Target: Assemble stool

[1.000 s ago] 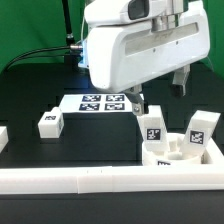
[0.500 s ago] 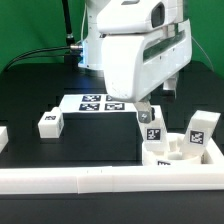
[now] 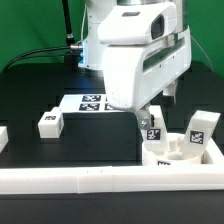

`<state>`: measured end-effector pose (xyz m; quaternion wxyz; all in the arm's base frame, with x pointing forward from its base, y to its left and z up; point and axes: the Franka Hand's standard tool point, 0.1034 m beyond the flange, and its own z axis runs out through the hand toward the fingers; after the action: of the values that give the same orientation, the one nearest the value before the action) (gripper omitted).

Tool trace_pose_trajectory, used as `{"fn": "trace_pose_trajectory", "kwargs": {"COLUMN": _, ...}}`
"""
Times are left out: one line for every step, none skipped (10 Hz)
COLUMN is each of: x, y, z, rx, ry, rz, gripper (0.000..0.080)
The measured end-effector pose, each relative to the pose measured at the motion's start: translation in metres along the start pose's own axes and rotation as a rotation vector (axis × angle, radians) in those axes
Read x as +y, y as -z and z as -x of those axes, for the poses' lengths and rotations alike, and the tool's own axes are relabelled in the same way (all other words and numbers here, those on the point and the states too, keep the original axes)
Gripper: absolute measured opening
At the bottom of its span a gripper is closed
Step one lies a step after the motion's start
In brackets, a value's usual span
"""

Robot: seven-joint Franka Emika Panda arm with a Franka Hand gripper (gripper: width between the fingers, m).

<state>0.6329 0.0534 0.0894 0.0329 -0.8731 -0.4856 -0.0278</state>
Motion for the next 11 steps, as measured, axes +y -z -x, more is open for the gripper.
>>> {"fn": "trace_pose_trajectory", "kwargs": {"x": 0.0003, "y": -0.0007, "z": 0.0015, "rx": -0.001, "ry": 0.003, "rz": -0.001, "gripper": 0.0649}}
{"fn": "trace_pose_trajectory", "kwargs": {"x": 0.0012, "y": -0.0006, "z": 0.0031, "rx": -0.003, "ry": 0.005, "rz": -0.003, "gripper": 0.0649}}
{"fn": "trace_pose_trajectory", "kwargs": {"x": 0.0017, "y": 0.0006, "z": 0.0023, "rx": -0.003, "ry": 0.006, "rz": -0.003, "gripper": 0.0649}}
{"fn": "trace_pose_trajectory", "kwargs": {"x": 0.0011, "y": 0.0009, "z": 0.0005, "rx": -0.001, "ry": 0.002, "rz": -0.002, "gripper": 0.0649}}
{"fn": "trace_pose_trajectory", "kwargs": {"x": 0.0008, "y": 0.0008, "z": -0.0001, "rx": -0.001, "ry": 0.003, "rz": -0.001, "gripper": 0.0524}}
{"fn": "trace_pose_trajectory", "kwargs": {"x": 0.001, "y": 0.0006, "z": 0.0005, "rx": -0.001, "ry": 0.002, "rz": -0.002, "gripper": 0.0524}}
{"fn": "trace_pose_trajectory", "kwargs": {"x": 0.0014, "y": 0.0014, "z": 0.0002, "rx": 0.0, "ry": 0.001, "rz": -0.001, "gripper": 0.0373}}
{"fn": "trace_pose_trajectory", "kwargs": {"x": 0.0015, "y": 0.0019, "z": 0.0, "rx": 0.001, "ry": 0.001, "rz": 0.0, "gripper": 0.0338}}
{"fn": "trace_pose_trajectory", "kwargs": {"x": 0.0016, "y": 0.002, "z": 0.0, "rx": 0.001, "ry": 0.001, "rz": 0.0, "gripper": 0.0338}}
{"fn": "trace_pose_trajectory", "kwargs": {"x": 0.0016, "y": 0.0021, "z": 0.0, "rx": 0.001, "ry": -0.032, "rz": 0.0, "gripper": 0.0338}}
{"fn": "trace_pose_trajectory", "kwargs": {"x": 0.0016, "y": 0.0021, "z": 0.0, "rx": 0.001, "ry": -0.034, "rz": 0.0, "gripper": 0.0338}}
